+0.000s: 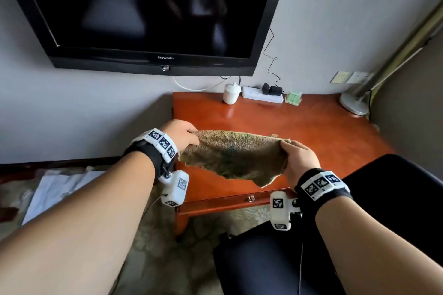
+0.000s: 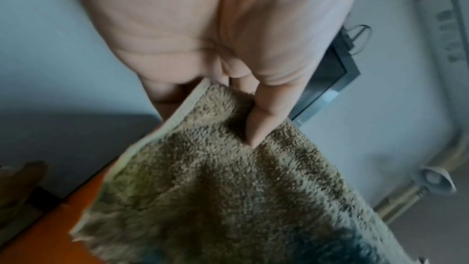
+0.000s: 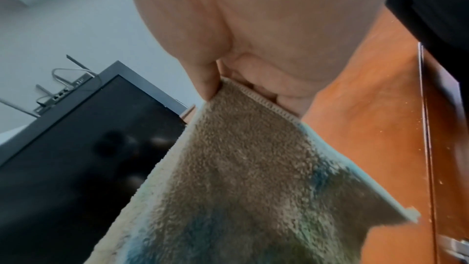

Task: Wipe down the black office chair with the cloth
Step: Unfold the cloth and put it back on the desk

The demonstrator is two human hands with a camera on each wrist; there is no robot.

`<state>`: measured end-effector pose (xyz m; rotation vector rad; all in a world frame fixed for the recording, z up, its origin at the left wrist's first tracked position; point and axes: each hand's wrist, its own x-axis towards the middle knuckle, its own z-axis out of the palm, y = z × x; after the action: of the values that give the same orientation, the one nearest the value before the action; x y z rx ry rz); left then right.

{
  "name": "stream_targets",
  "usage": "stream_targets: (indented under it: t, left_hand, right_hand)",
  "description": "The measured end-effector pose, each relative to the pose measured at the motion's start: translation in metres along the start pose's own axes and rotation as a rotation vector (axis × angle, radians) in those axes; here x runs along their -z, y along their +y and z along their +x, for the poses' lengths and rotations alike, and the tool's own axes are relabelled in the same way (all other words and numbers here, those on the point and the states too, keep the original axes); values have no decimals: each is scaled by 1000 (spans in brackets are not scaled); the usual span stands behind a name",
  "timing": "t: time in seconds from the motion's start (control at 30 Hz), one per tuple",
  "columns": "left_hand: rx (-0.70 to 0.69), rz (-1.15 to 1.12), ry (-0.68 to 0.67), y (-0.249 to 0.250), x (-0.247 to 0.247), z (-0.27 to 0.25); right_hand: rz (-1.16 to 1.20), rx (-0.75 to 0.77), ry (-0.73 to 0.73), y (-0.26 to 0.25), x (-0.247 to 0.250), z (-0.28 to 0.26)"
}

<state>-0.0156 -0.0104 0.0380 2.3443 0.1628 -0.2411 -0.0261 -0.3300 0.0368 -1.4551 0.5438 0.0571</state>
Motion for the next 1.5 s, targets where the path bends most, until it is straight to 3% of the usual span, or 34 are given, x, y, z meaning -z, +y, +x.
stream_targets:
  t: [0.17,0.33,0.43,0.53,0.63,0.7,0.8,0.93,1.1,1.5]
  left_hand:
    - [32,-150,92,3,-1,20]
    - [-50,-172,201,17,8,43]
    - [-101,-169,235,23,14,58]
    - [-109,-170,166,18,20,75]
    - [-98,-175,29,1,17,96]
    - [-58,-85,-103,-18,10,108]
    - [-6,95,-300,-57,-11,123]
    - [85,219,-436,-102,-42,134]
    - [165,150,-350,-127,-67,151]
    - [125,128,-190,-124,-92,194]
  right_hand:
    - [-50,-5,22,-2,-3,38]
    - [-174,112,-6,-23,-10,71]
    - [-111,167,-11,-35,-18,86]
    - [-59,175,-13,-42,-27,96]
    - [-251,167,16,-31,-31,113]
    - [-448,83,-4,-3,-31,121]
    - [-763,-51,-155,47,-28,128]
    - [-869,-332,-273,90,-29,137]
    - [-836,-303,-207,114,-33,151]
    - [-857,-174,17,134,-36,182]
